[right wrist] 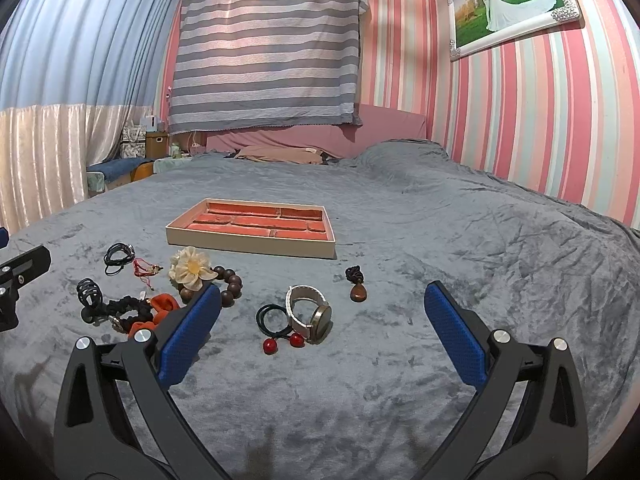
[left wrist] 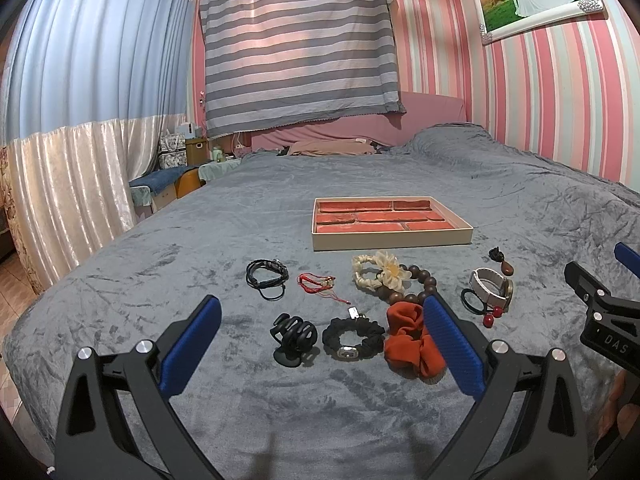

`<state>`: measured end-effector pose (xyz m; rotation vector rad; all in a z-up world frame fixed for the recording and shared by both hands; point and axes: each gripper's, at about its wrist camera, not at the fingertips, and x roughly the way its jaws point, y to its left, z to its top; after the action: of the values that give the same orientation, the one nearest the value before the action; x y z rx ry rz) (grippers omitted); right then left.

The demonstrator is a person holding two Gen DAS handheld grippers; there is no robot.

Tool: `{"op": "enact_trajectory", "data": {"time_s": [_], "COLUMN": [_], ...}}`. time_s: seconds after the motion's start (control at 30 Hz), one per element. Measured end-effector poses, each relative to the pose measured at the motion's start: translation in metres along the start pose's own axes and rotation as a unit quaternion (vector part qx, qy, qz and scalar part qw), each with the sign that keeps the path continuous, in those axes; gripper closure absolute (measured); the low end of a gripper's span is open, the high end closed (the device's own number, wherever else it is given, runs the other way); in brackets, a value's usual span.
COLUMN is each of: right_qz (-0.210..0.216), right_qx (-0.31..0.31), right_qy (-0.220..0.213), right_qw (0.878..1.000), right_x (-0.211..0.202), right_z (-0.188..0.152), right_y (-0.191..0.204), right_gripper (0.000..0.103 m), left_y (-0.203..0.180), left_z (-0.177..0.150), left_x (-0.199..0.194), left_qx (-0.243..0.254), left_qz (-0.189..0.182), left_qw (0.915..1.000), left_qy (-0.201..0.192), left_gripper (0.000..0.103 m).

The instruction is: Organize jewelry

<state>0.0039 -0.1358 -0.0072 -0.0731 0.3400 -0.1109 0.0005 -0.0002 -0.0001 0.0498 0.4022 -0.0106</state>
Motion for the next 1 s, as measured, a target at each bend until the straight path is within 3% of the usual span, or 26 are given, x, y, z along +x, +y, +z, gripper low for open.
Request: {"op": "enact_trajectory", "data": {"time_s": [1.0], "right_qz": [0.001], "right_qx": [-0.001], "right_qy": [-0.001], "right_qw": [1.000], "right_x": [-0.0021], "right_z": [0.0020], "right_y": [-0.0025], "right_gripper": [0.004], "left_y": [0.0010], "left_z": [-0.0010], "left_x": [0.0009], "left_qx": [-0.001], "left_qz": [-0.004], "left_qw": [1.0000], "left_qy": [0.001], "left_gripper": [0.004]}}
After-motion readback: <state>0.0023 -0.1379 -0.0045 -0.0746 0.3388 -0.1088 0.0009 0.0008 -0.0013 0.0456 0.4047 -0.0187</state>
